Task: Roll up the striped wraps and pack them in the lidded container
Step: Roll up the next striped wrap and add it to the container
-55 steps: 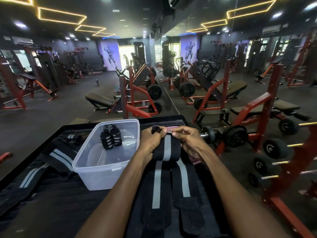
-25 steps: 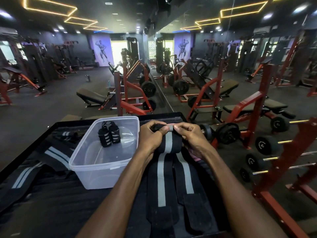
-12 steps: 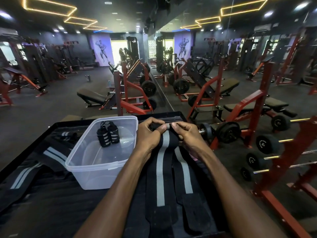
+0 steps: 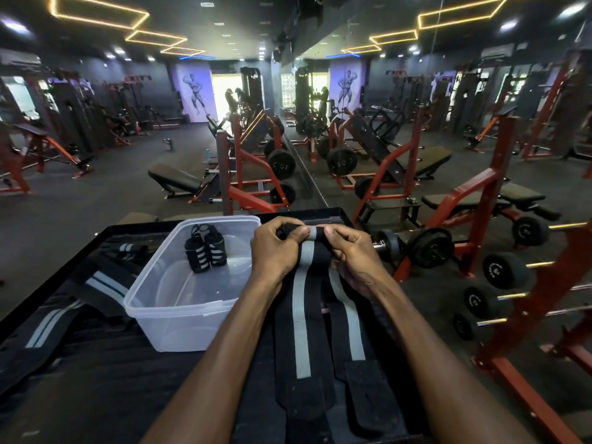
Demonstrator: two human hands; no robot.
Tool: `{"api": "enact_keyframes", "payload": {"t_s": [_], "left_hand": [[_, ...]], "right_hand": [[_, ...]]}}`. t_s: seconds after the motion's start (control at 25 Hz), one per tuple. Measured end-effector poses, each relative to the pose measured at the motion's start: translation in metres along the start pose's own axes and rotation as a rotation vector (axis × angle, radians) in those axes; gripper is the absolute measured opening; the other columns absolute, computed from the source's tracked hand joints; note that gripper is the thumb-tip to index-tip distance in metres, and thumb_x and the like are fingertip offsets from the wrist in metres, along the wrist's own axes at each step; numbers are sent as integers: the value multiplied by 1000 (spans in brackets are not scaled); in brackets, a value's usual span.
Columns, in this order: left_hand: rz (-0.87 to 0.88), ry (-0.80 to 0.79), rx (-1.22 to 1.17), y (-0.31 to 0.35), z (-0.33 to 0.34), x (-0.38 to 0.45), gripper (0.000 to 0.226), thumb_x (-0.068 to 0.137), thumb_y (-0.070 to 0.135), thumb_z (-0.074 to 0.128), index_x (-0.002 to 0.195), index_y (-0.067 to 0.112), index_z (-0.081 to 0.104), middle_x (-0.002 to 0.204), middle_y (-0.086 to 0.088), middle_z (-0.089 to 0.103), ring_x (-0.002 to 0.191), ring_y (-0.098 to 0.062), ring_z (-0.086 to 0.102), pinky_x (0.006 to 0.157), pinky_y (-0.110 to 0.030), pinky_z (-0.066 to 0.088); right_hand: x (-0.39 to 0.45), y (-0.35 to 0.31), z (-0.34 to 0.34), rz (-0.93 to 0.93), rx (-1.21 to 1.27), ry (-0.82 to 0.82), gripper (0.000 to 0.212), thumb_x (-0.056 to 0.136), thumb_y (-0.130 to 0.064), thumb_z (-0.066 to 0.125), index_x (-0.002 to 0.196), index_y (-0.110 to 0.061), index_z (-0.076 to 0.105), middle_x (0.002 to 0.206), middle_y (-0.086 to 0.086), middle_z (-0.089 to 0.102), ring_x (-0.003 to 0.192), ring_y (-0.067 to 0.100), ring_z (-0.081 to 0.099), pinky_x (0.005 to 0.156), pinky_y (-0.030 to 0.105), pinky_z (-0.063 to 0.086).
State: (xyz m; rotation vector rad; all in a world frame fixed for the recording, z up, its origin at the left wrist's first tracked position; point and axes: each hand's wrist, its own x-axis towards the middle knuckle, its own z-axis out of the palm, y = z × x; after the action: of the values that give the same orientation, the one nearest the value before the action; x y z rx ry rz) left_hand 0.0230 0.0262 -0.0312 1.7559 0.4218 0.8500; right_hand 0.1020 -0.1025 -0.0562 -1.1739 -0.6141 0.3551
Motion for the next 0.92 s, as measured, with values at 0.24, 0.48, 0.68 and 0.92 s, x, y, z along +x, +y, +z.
{"api": "enact_keyframes", "payload": {"t_s": [0.24,0.48,0.68,0.92], "left_hand": [[41,-84,110,0,0,-3,10,92,33,68,91,23,69,89,6,71,88,-11,65,77,-24,47],[-68,-40,-19,1,-1,-1,12,96,28,62,87,23,70,88,1,73,86,-16,68,79,-32,51],[-148,-136,-106,1,3,-1,18,100,23,57,99,11,70,85,0,70,78,-12,65,70,-25,49],[-111,-82,-139,5,6,-5,11,97,18,61,93,14,72,80,5,69,75,-9,63,70,-22,47]], "right_hand": [[1,4,1,-120,20,82,24,92,0,61,112,10,66,114,29,68,110,38,66,103,46,49],[-4,-11,7,187,375,-18,36,104,-24,41,118,0,63,107,18,73,92,25,73,78,34,61],[-5,-9,6,179,415,-32,30,93,-23,52,102,-6,74,109,22,72,97,30,72,93,44,56],[-5,-9,5,215,413,-55,34,96,-29,53,109,-5,72,113,22,70,102,32,70,92,45,57]]}}
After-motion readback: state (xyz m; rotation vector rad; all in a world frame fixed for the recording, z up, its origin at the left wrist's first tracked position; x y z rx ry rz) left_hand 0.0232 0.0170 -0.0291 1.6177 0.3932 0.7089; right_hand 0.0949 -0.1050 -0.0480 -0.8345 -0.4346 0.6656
